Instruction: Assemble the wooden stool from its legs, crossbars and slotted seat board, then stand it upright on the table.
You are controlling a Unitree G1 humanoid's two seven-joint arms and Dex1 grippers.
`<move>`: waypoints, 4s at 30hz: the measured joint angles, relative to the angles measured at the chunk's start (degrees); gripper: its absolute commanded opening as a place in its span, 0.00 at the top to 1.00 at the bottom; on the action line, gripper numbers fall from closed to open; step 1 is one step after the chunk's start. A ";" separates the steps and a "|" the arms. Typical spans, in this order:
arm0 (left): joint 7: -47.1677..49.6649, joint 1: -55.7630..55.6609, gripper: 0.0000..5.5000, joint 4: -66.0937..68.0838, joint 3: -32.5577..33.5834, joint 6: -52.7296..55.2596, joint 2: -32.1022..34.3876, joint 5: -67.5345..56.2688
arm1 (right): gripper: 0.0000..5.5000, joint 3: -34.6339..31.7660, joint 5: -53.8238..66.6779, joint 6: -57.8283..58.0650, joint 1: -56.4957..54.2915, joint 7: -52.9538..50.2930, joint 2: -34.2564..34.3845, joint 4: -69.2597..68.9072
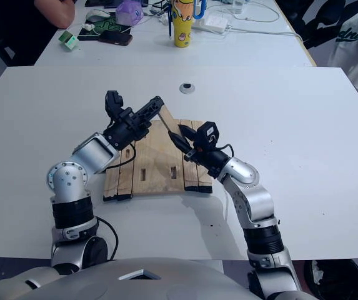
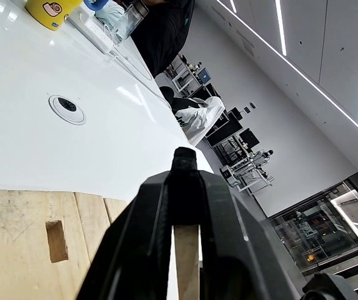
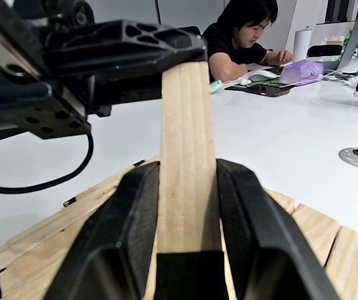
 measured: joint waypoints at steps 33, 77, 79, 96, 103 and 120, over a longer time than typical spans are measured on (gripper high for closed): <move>3.97 27.27 0.92 -14.88 -8.42 -37.52 -1.58 27.27 | 0.64 -2.90 -6.87 -1.08 -1.13 -1.06 -4.66 11.81; 5.76 28.39 0.92 -13.26 -10.09 -38.53 -0.92 36.76 | 0.64 -4.49 -6.85 0.19 0.51 -1.74 -2.93 12.21; 5.53 28.40 0.92 -13.48 -9.97 -38.25 -0.66 36.77 | 0.64 -4.49 -6.85 0.19 0.95 -1.89 -2.64 12.11; 6.13 28.94 0.92 -15.00 -11.18 -36.25 0.44 41.52 | 0.64 -4.40 -6.85 0.21 2.09 -2.79 -2.12 11.16; 8.37 28.27 0.92 -12.92 -17.65 -37.90 0.75 52.52 | 0.64 -3.80 -6.86 1.94 1.81 -2.64 -2.35 9.48; 8.02 35.55 0.92 -13.73 -23.01 -42.72 0.99 61.22 | 0.64 -1.51 -6.90 6.81 5.84 -2.69 -4.49 2.10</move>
